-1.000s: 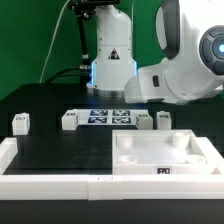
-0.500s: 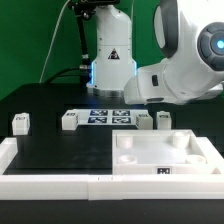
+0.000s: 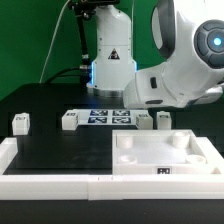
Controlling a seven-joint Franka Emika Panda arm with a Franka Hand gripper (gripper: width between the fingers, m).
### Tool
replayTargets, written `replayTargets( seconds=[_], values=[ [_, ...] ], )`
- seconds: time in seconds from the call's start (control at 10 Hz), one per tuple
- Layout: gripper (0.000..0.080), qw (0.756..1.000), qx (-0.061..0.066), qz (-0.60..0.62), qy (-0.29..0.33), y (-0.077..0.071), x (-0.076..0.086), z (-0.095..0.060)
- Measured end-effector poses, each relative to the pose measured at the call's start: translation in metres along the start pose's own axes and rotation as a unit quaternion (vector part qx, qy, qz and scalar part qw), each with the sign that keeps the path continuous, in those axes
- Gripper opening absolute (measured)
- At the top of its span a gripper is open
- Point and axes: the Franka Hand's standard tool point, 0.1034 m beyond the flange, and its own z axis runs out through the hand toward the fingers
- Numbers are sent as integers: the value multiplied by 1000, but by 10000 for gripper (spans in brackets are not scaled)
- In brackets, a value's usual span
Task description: Assemble one leg
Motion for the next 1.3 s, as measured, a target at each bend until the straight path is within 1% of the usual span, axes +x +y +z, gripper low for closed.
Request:
replayTargets(
  seconds=[0.4,0.7,0.8,1.0,1.2,1.3],
  values=[
    [649,1000,-1,-1,-1,-1,3,5],
    [649,1000,-1,-1,6,-2,7,14],
    [649,1000,-3,-1,7,-3,8,16],
    [649,1000,-3,-1,6,-3,8,16],
    [649,1000,2,-2,5,-2,7,15],
    [649,1000,2,-2,5,-2,7,15]
  ],
)
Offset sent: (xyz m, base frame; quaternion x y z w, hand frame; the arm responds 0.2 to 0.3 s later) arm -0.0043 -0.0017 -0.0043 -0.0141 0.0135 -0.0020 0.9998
